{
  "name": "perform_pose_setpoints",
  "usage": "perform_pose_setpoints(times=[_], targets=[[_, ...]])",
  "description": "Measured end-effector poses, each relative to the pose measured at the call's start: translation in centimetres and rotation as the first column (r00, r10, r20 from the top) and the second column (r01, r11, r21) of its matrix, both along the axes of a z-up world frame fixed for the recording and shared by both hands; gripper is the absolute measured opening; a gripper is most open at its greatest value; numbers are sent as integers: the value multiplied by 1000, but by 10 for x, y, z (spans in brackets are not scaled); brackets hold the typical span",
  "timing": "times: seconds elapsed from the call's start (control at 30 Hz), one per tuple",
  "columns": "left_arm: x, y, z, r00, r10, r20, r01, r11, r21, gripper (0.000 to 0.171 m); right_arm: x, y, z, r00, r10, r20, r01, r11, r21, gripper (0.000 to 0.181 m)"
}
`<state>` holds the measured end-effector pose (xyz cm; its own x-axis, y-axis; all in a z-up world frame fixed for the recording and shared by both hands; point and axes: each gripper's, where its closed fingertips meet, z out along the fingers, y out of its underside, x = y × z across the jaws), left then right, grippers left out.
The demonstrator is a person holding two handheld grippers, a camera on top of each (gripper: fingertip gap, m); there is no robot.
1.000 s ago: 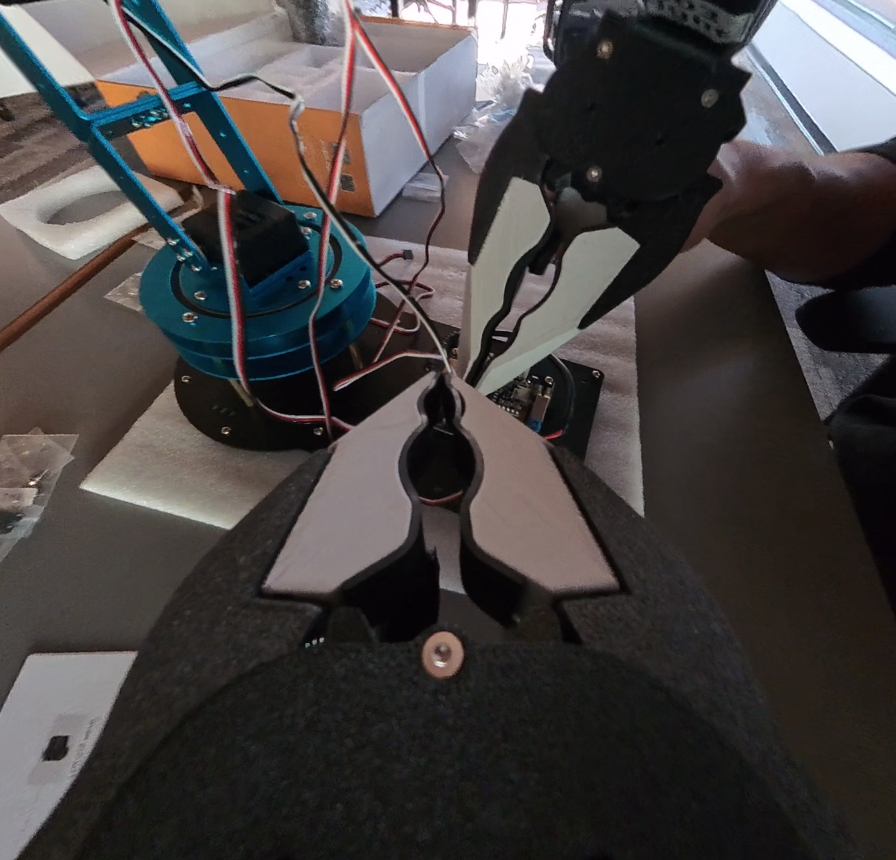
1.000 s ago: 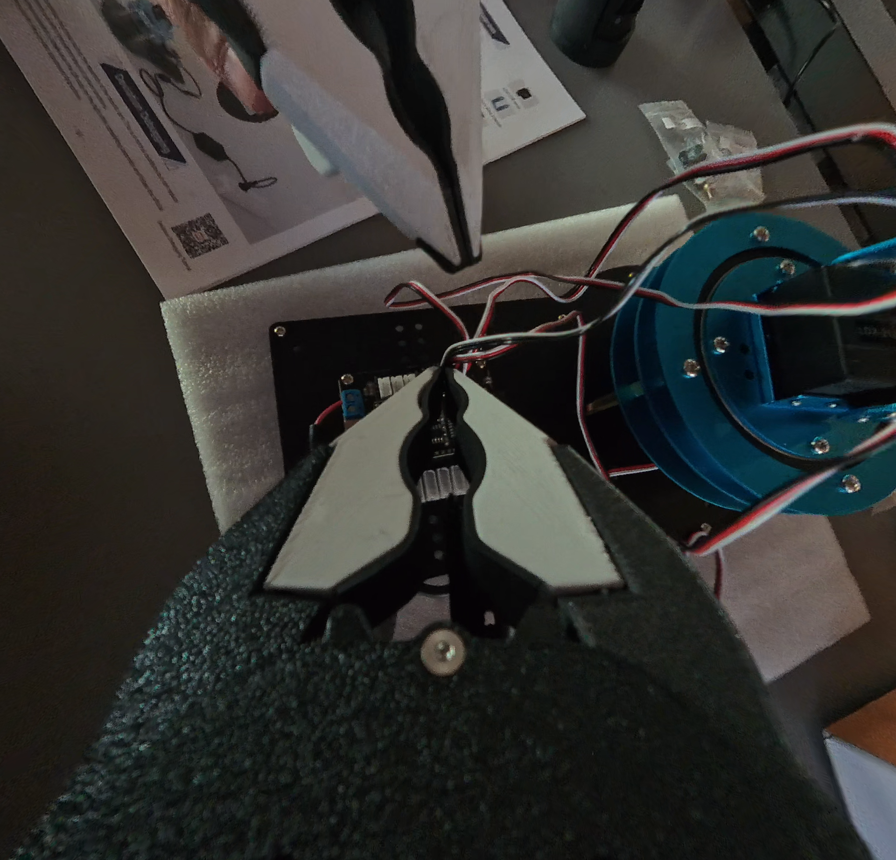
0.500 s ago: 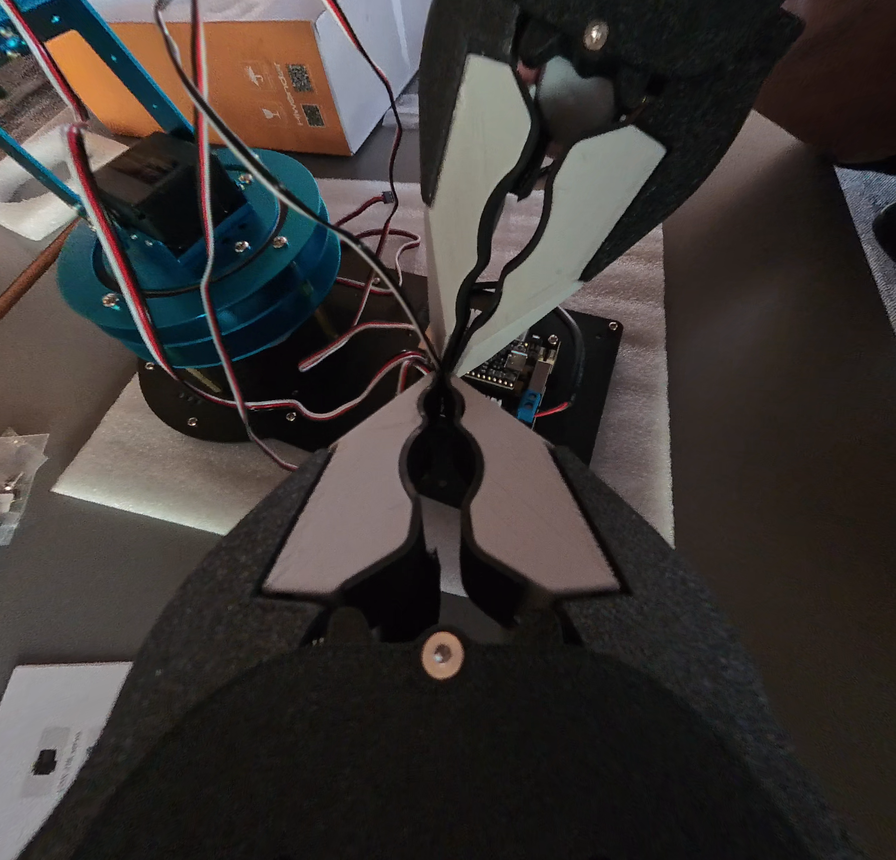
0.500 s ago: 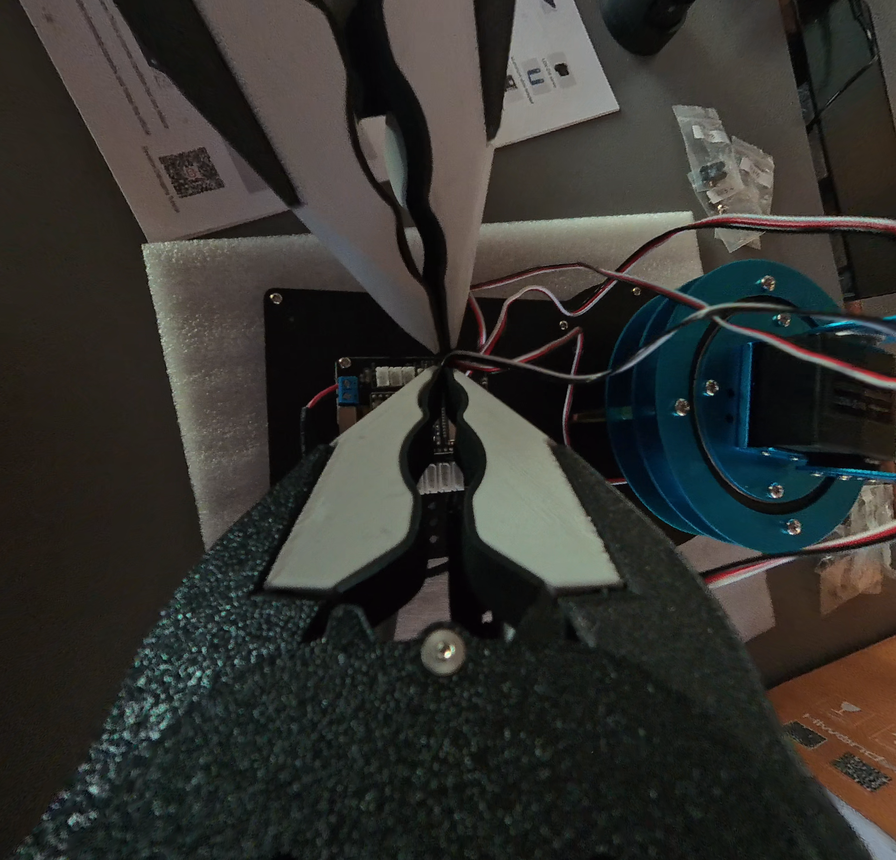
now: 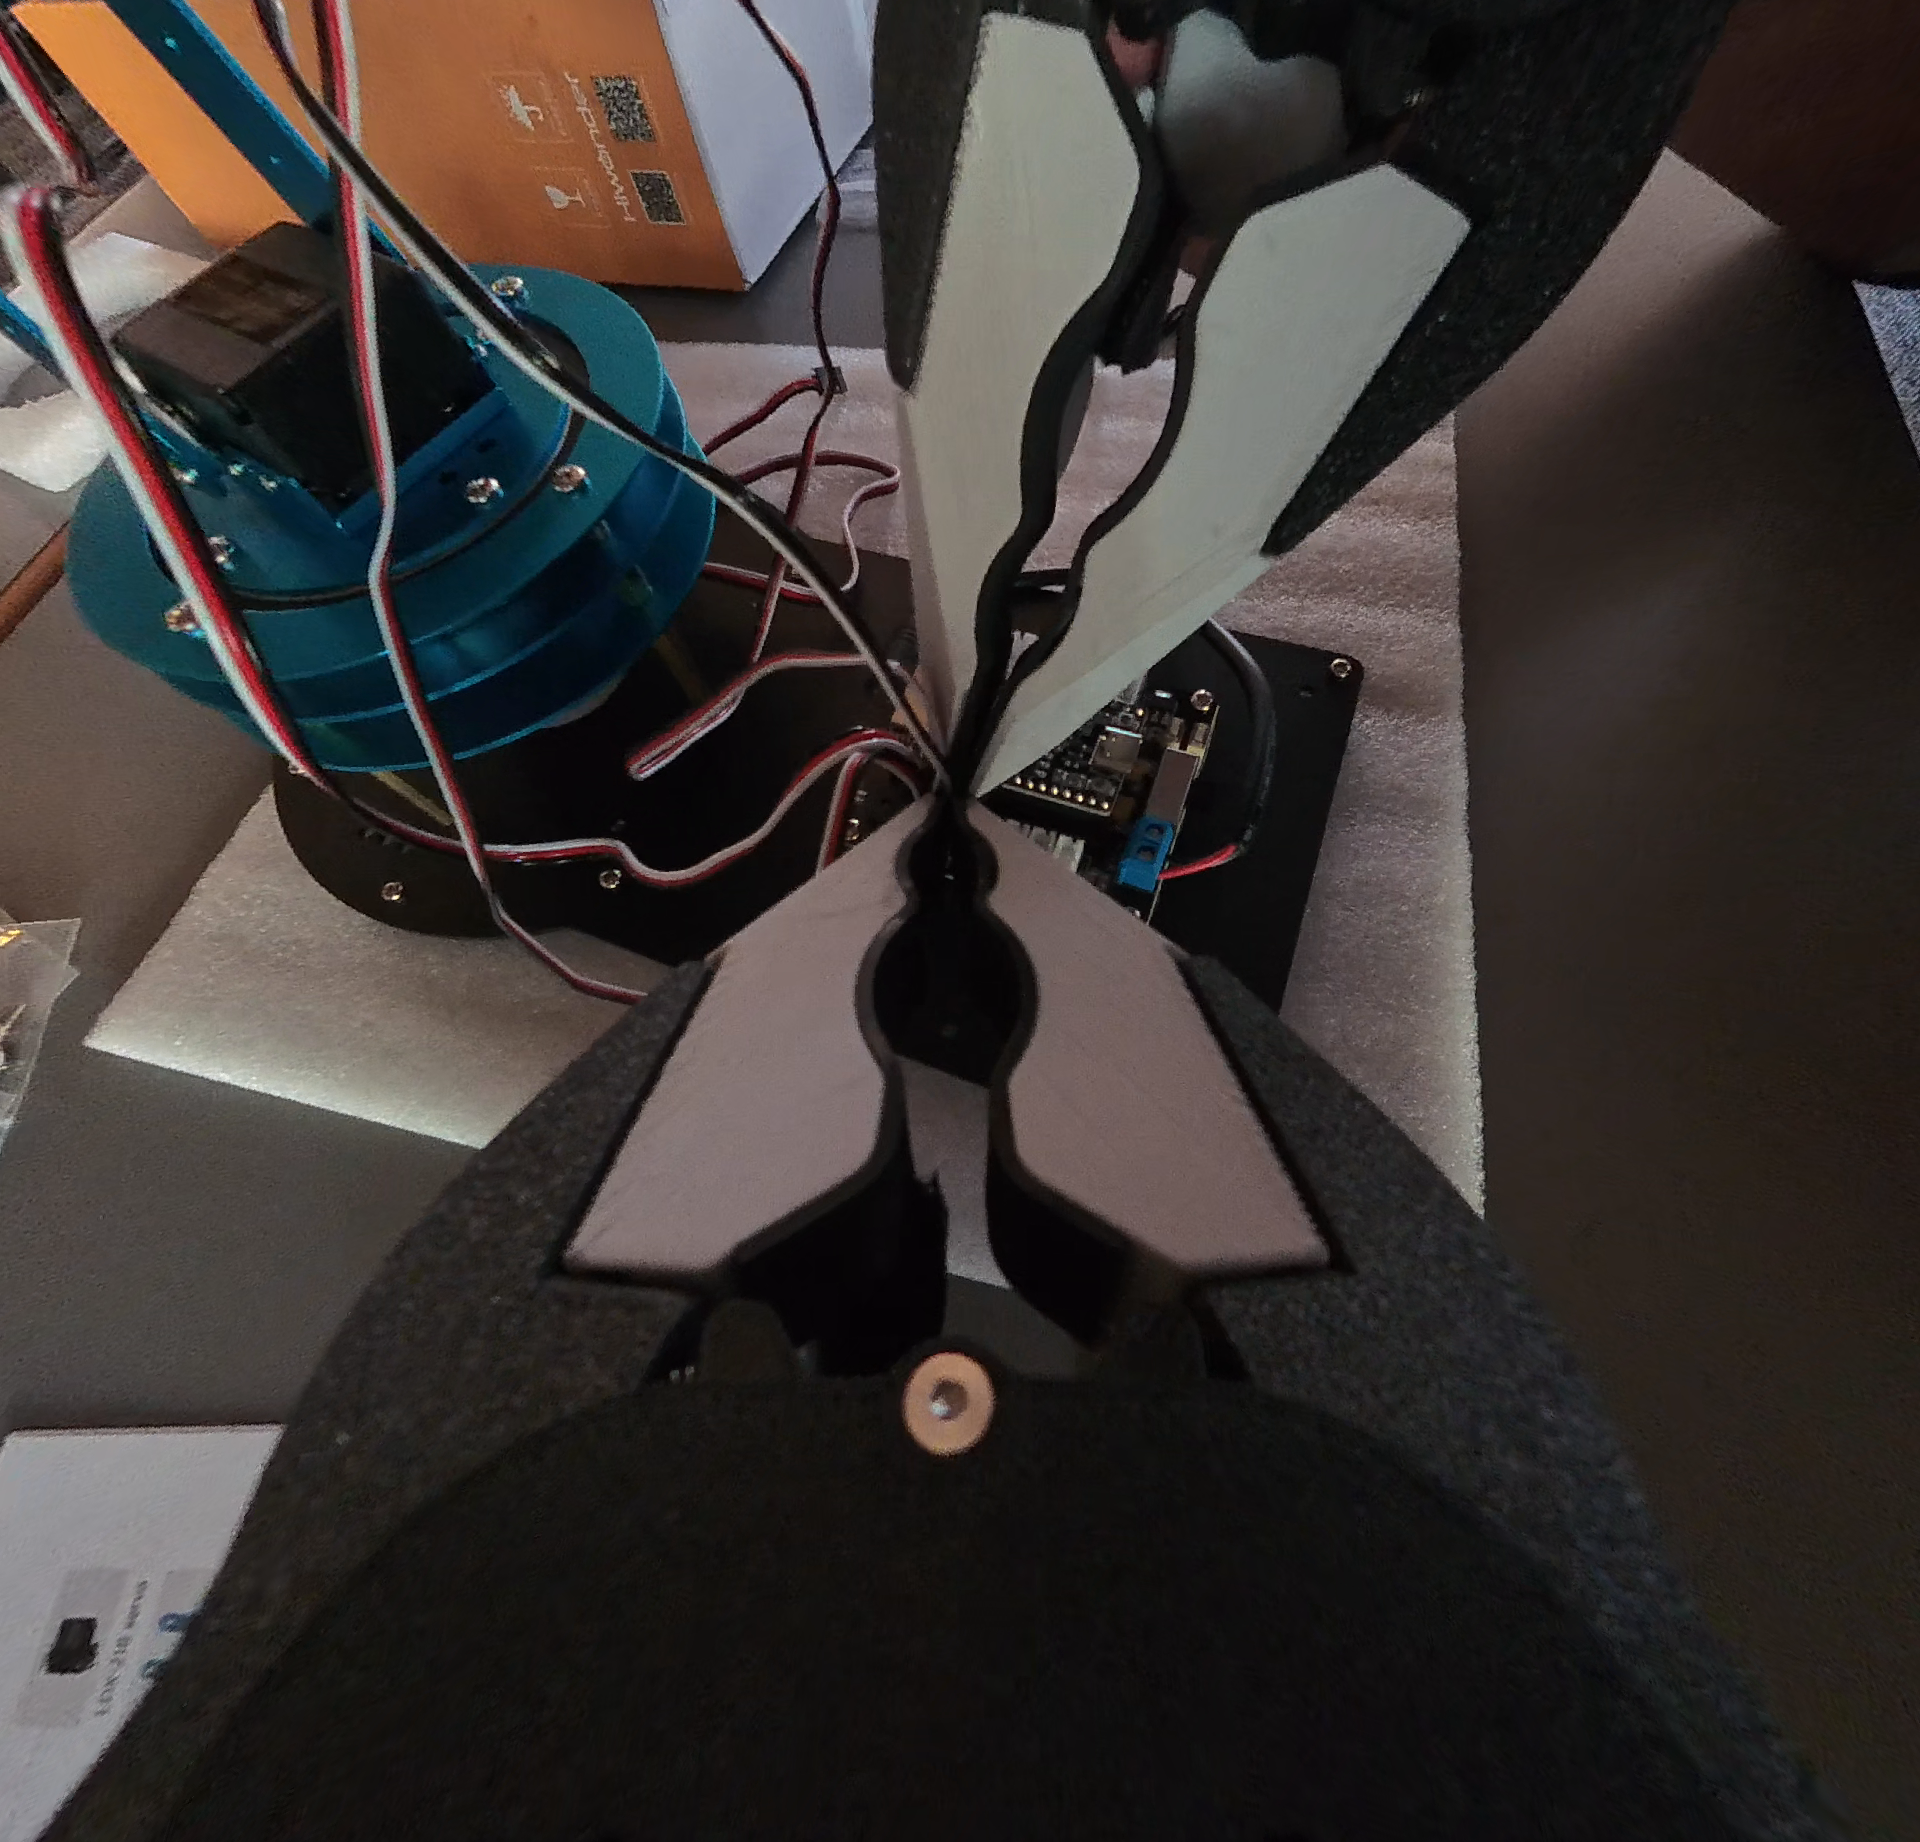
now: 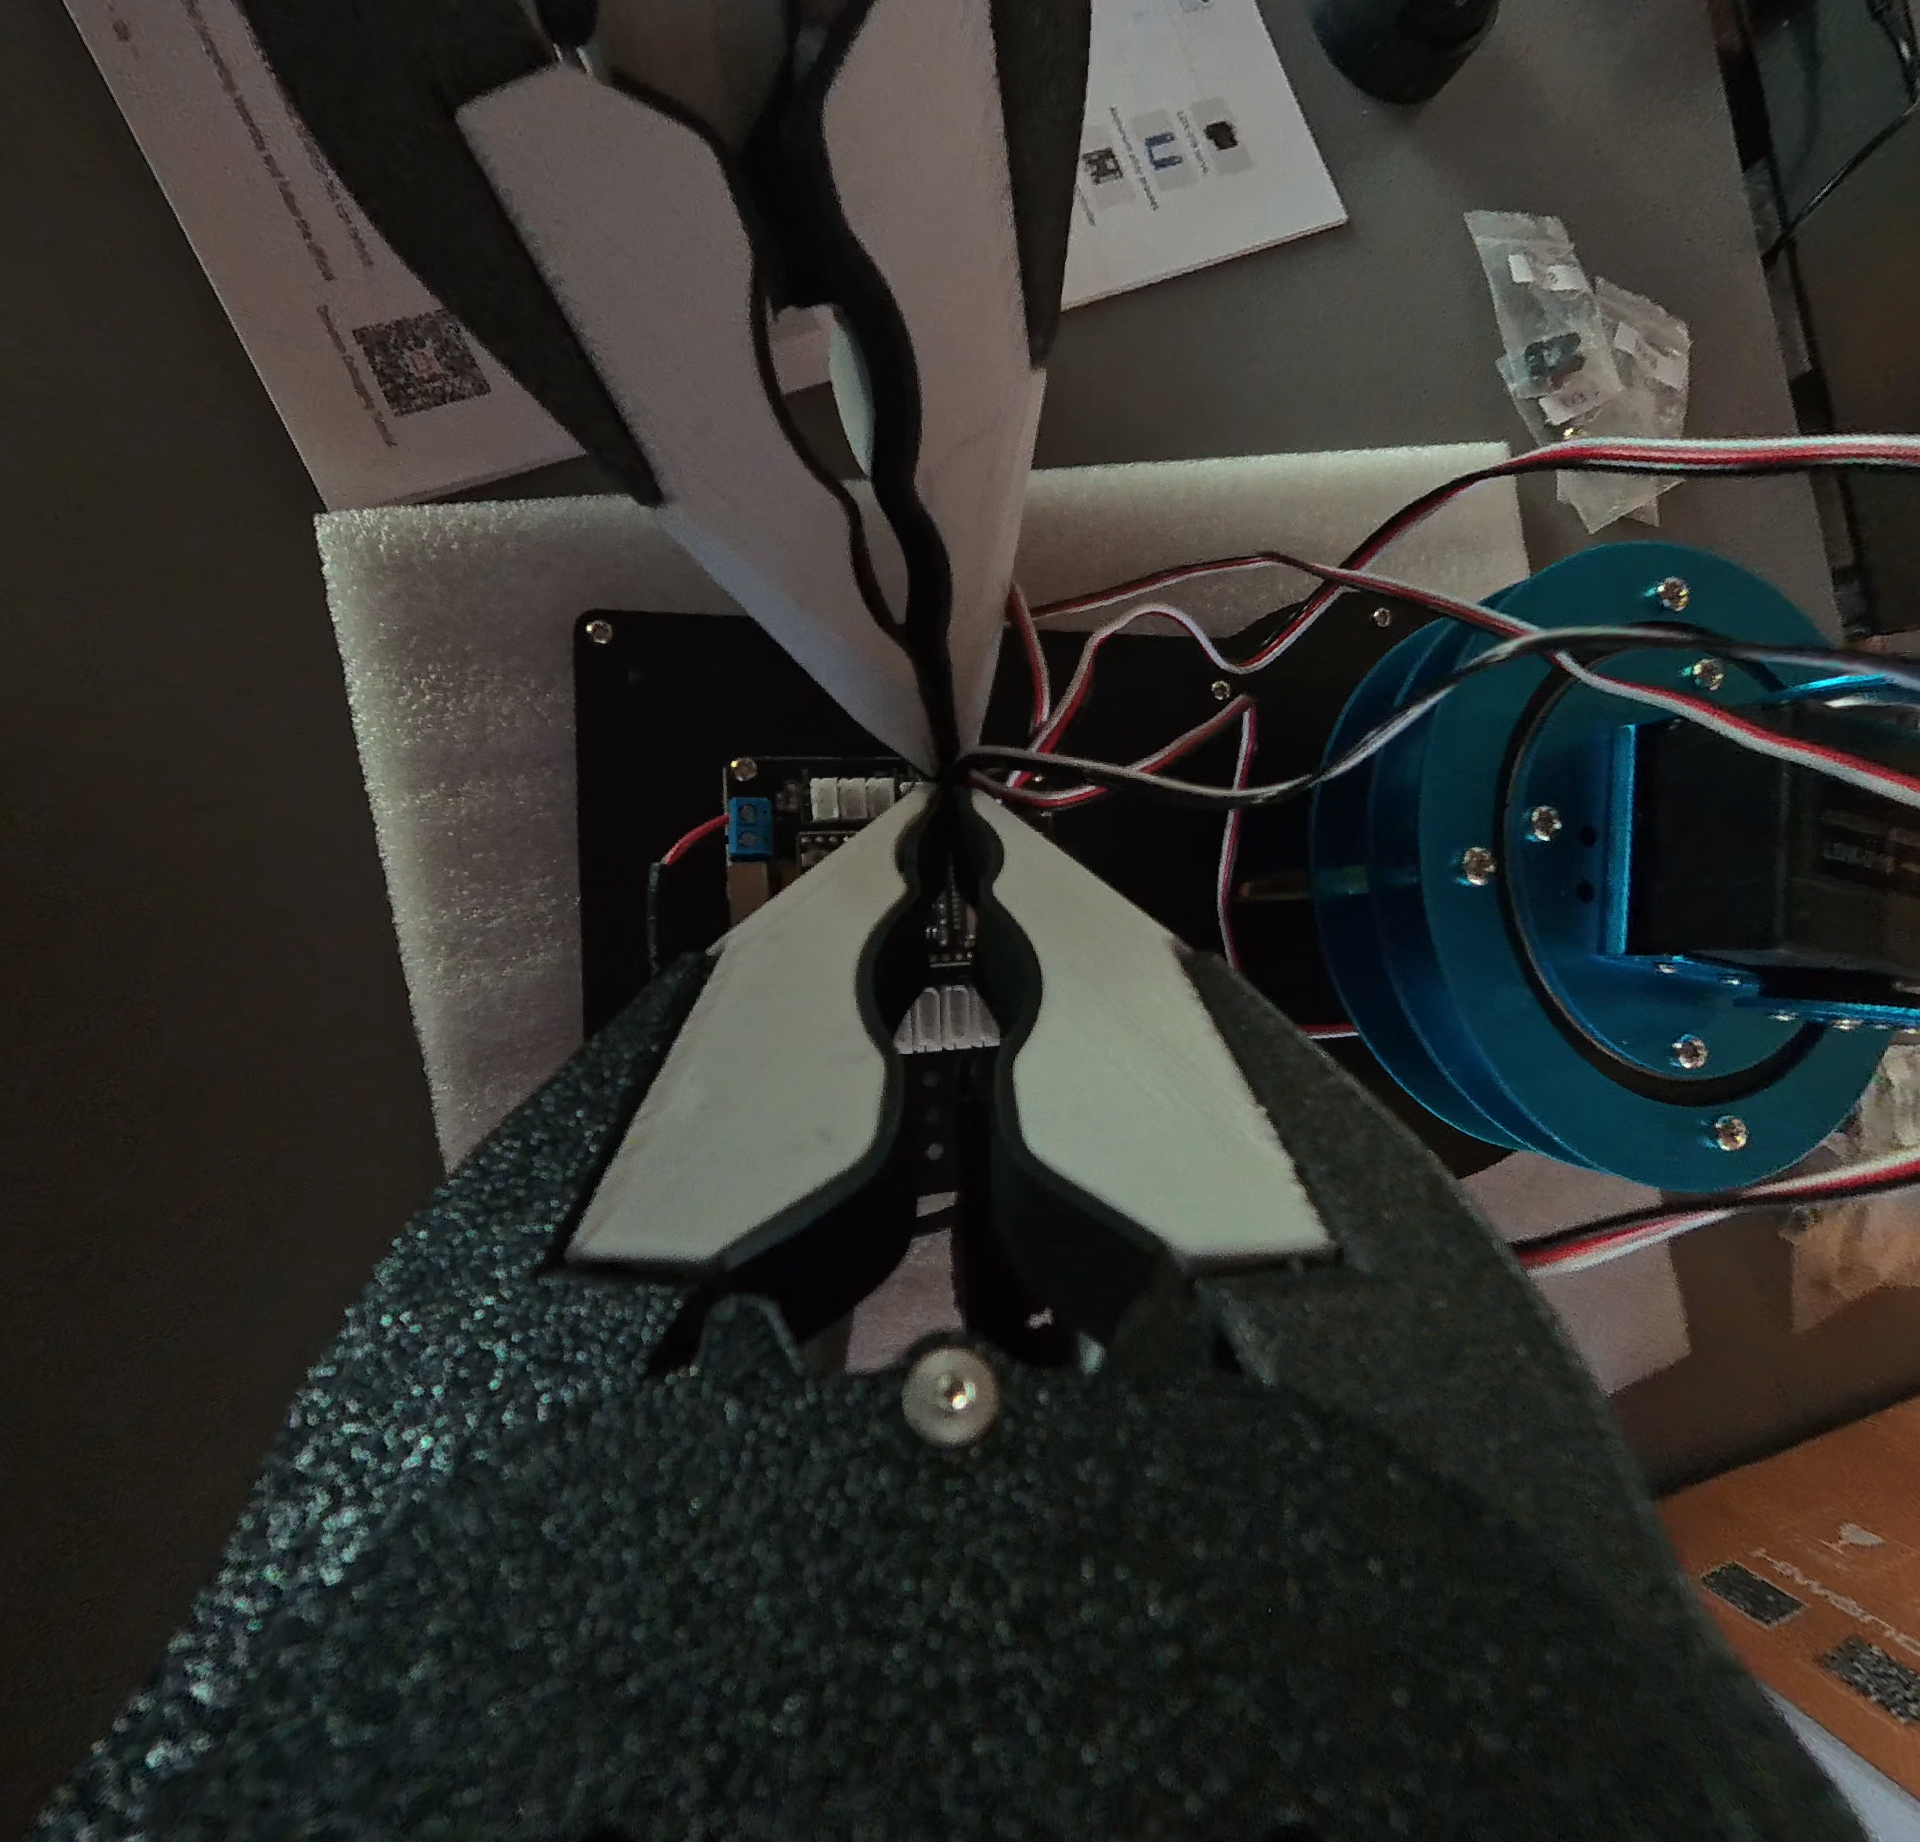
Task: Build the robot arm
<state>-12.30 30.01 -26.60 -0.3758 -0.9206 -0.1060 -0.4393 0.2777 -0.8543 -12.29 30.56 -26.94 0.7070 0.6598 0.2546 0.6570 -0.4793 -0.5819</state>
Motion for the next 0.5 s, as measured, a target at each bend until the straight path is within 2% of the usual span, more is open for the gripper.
perform_pose_setpoints(times=[0.17,0.27,0.37,0.5], targets=[[-1,1,0,1000,0,-4,0,1000,16,0,-1,0,0,1000,0,14,0,1000,-16,0],[-4,2,-4,1000,-6,-28,6,1000,3,0,-1,0,2,994,-12,-110,10,1000,-22,0],[-5,2,-7,1000,-13,-25,12,999,-42,0,6,-1,5,990,-16,-143,17,1000,2,1],[-3,3,-1,1000,-14,0,14,998,-56,0,1,-5,12,989,52,-138,-44,997,60,0]])
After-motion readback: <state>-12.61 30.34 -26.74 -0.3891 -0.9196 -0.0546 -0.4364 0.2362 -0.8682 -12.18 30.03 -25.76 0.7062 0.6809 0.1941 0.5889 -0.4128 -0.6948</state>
